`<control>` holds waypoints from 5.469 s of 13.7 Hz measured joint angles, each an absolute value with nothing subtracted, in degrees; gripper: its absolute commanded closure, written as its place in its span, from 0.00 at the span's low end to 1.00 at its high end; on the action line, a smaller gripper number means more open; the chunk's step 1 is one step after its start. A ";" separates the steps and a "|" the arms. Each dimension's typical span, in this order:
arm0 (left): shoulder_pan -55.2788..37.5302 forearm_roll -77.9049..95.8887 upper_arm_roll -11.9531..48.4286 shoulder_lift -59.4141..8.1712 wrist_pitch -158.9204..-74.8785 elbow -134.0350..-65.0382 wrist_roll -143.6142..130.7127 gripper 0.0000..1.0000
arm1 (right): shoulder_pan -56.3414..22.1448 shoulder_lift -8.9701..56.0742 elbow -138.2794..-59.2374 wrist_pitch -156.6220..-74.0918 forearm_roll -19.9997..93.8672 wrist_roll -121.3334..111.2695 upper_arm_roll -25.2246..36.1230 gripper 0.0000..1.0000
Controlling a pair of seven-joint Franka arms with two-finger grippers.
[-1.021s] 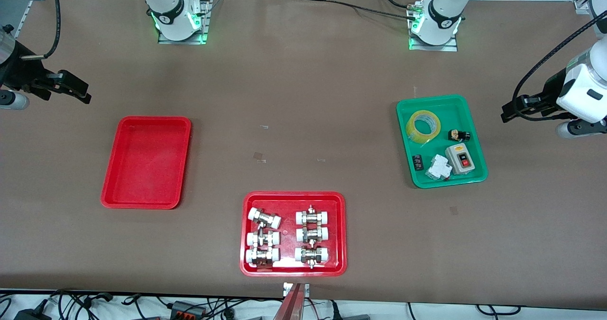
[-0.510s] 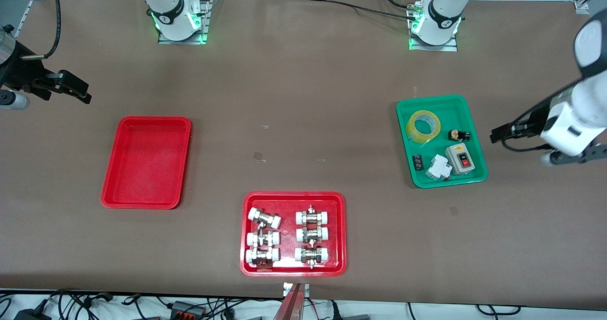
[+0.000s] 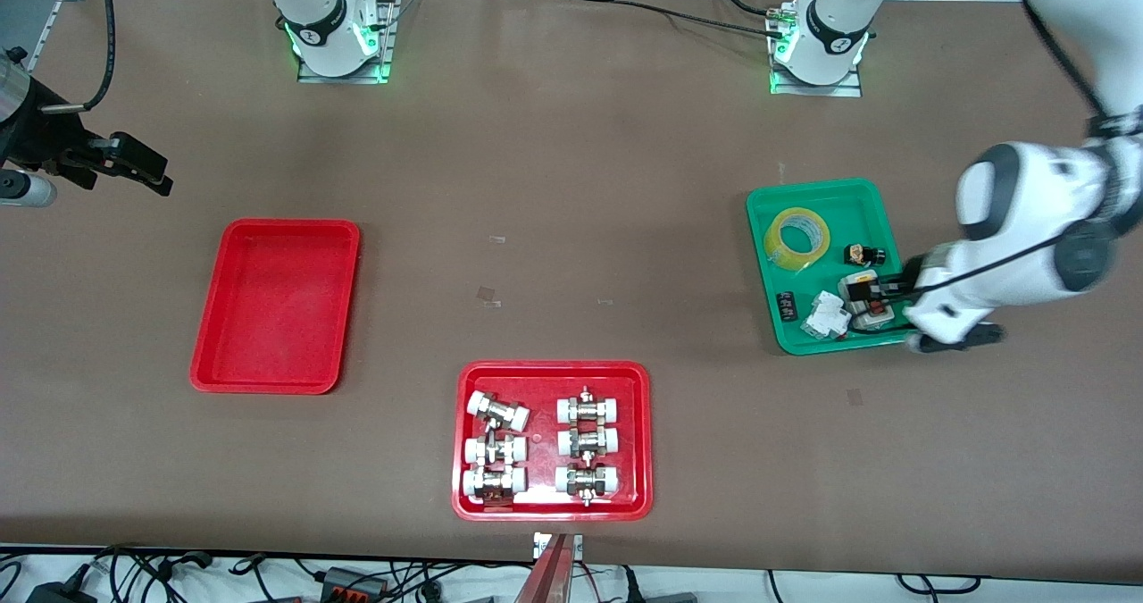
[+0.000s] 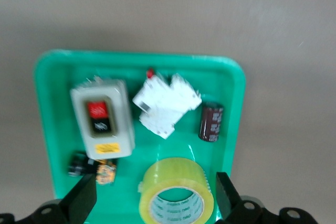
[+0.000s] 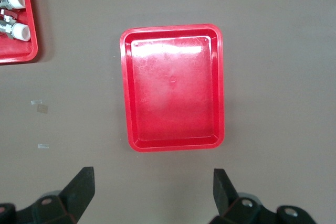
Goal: Left arm passes tape to right arm into tray
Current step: 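Move the left gripper down over the yellow tape roll in the green tray, then lower the left gripper and close it on the tape roll's rim, then lift the tape with the left gripper and carry it toward the fittings tray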
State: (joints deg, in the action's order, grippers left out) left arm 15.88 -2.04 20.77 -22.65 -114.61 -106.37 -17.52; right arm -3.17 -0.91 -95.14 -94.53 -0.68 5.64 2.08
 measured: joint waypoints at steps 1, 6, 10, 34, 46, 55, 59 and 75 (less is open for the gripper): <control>15.45 -2.04 20.87 -22.63 -115.53 -108.52 -19.85 0.00 | -3.16 -0.90 -95.14 -94.52 -0.68 5.64 2.08 0.00; 14.01 -6.60 20.97 -21.16 -122.56 -116.62 -22.82 0.00 | -3.16 -0.87 -95.15 -94.52 -0.68 5.64 2.08 0.00; 14.31 -6.84 20.88 -20.41 -127.83 -123.52 -22.96 0.00 | -3.16 -0.86 -95.15 -94.51 -0.68 5.64 2.07 0.00; 14.90 -6.84 20.93 -17.53 -131.50 -129.75 -27.39 0.45 | -3.16 -0.81 -95.15 -94.49 -0.68 5.64 2.07 0.00; 14.99 -6.87 20.65 -17.73 -131.43 -130.84 -32.22 1.00 | -3.16 -0.81 -95.15 -94.49 -0.68 5.64 2.07 0.00; 14.48 -6.95 22.84 -13.11 -119.33 -124.18 -34.43 1.00 | -3.16 -0.81 -95.15 -94.48 -0.68 5.64 2.07 0.00; 14.16 -6.35 26.58 -10.37 -102.22 -107.16 -34.48 1.00 | -3.16 -0.81 -95.15 -94.48 -0.68 5.64 2.07 0.00; -4.95 -5.29 33.91 -33.16 -115.74 -79.36 -70.14 1.00 | -3.06 0.22 -96.23 -94.21 -0.69 5.64 2.39 0.00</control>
State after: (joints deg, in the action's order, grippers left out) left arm -4.95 -5.29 33.91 -33.16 -115.74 -79.36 -70.14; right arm -3.06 0.22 -96.23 -94.21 -0.69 5.64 2.39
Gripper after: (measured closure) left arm 0.789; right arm 0.000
